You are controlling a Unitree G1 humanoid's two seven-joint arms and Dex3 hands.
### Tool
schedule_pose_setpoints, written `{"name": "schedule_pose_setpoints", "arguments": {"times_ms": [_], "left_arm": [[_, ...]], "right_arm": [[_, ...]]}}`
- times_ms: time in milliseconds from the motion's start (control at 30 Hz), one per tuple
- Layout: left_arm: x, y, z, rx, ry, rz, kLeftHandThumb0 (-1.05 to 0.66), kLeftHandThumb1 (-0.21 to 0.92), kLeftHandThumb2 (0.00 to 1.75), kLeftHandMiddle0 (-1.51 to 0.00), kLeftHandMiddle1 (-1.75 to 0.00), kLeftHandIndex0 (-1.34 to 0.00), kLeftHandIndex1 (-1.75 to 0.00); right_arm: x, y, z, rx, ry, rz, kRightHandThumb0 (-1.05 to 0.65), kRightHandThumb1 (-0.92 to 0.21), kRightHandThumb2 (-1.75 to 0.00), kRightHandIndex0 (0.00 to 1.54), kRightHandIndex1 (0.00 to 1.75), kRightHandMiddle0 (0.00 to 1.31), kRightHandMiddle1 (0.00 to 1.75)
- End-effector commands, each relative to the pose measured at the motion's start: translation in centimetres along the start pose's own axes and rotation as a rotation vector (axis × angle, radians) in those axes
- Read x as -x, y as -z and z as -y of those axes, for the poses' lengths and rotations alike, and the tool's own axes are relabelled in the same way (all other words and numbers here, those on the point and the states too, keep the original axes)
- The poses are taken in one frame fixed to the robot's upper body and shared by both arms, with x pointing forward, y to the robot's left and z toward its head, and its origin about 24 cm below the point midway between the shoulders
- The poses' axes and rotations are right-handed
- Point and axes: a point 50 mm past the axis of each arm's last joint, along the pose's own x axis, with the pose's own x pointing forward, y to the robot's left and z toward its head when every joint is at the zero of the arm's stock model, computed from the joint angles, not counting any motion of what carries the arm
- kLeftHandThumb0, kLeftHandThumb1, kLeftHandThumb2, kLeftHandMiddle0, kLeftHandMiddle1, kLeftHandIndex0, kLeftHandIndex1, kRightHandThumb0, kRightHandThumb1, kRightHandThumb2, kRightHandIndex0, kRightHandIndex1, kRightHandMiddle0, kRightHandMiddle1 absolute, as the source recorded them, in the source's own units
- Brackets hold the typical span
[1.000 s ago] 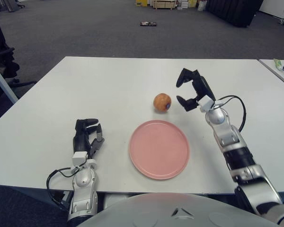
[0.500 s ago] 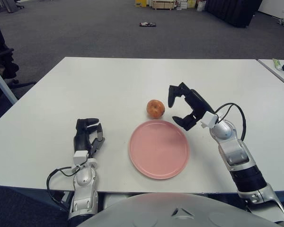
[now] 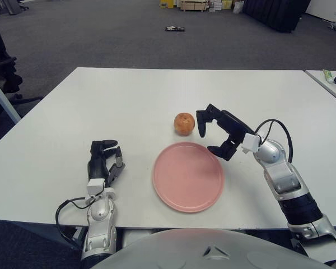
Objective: Put the apple into the plate.
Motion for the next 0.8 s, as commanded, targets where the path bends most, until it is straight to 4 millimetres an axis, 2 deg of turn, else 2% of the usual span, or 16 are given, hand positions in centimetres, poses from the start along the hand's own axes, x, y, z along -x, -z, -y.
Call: {"name": "schedule_pose_setpoints", "arguments": {"times_ms": [0, 33, 67, 100, 133, 167, 233, 300, 433, 567, 767], "left_arm": [[0.35, 0.96, 0.22, -0.008, 0.007, -0.058, -0.36, 0.8, 0.71, -0.44, -1.56, -0.26, -1.75], [0.34, 0.94, 0.25, -0.009, 0.006, -0.056, -0.36, 0.8, 0.71, -0.44, -1.56, -0.26, -1.75], [0.34, 0.94, 0.26, -0.011, 0.005, -0.057, -0.36, 0.8, 0.7, -0.44, -1.56, -0.26, -1.75], [0.34, 0.95, 0.27, -0.013, 0.004, -0.058, -0.36, 0.8, 0.7, -0.44, -1.56, -0.26, -1.75], [0.34, 0.95, 0.28, -0.013, 0.004, -0.059, -0.36, 0.8, 0.7, -0.44, -1.56, -0.26, -1.75], [0.33, 0.96, 0.3, -0.015, 0.002, -0.061, -0.36, 0.81, 0.69, -0.44, -1.56, -0.26, -1.75], [0.32, 0.98, 0.32, -0.016, 0.001, -0.066, -0.36, 0.81, 0.68, -0.42, -1.56, -0.25, -1.75], [0.31, 0.98, 0.35, -0.018, 0.0, -0.069, -0.36, 0.82, 0.68, -0.42, -1.57, -0.25, -1.75], [0.28, 0.98, 0.41, -0.019, 0.001, -0.071, -0.36, 0.83, 0.67, -0.41, -1.58, -0.25, -1.75], [0.26, 0.98, 0.45, -0.021, 0.002, -0.073, -0.36, 0.83, 0.66, -0.42, -1.57, -0.24, -1.75], [0.21, 0.96, 0.51, -0.025, 0.005, -0.076, -0.36, 0.84, 0.65, -0.43, -1.56, -0.24, -1.75]], "right_arm": [[-0.32, -0.06, 0.31, 0.043, -0.009, 0.033, 0.15, -0.3, -1.32, 0.57, 1.74, 0.35, 1.67], [-0.32, -0.03, 0.3, 0.052, -0.014, 0.039, 0.02, -0.3, -1.28, 0.45, 1.65, 0.28, 1.59], [-0.3, -0.03, 0.27, 0.064, -0.026, 0.041, -0.19, -0.3, -1.22, 0.29, 1.5, 0.18, 1.46], [-0.28, -0.02, 0.27, 0.07, -0.034, 0.042, -0.36, -0.33, -1.13, 0.18, 1.28, 0.11, 1.31], [-0.27, -0.01, 0.26, 0.074, -0.038, 0.043, -0.48, -0.36, -1.08, 0.12, 1.13, 0.07, 1.22], [-0.25, 0.0, 0.27, 0.081, -0.05, 0.041, -0.52, -0.37, -1.05, 0.09, 1.08, 0.06, 1.19], [-0.22, 0.0, 0.27, 0.093, -0.067, 0.039, -0.66, -0.44, -0.95, 0.04, 0.79, 0.02, 0.95], [-0.21, 0.01, 0.3, 0.103, -0.079, 0.037, -0.71, -0.48, -0.9, 0.02, 0.68, 0.01, 0.84], [-0.35, 0.07, 0.47, 0.14, -0.101, 0.032, -0.83, -0.6, -0.77, 0.0, 0.26, 0.0, 0.44], [-0.49, 0.12, 0.56, 0.158, -0.107, 0.035, -0.9, -0.66, -0.71, 0.0, 0.06, 0.0, 0.17], [-0.86, 0.21, 0.79, 0.172, -0.106, 0.025, -0.95, -0.68, -0.62, 0.0, 0.01, 0.0, 0.02]]}}
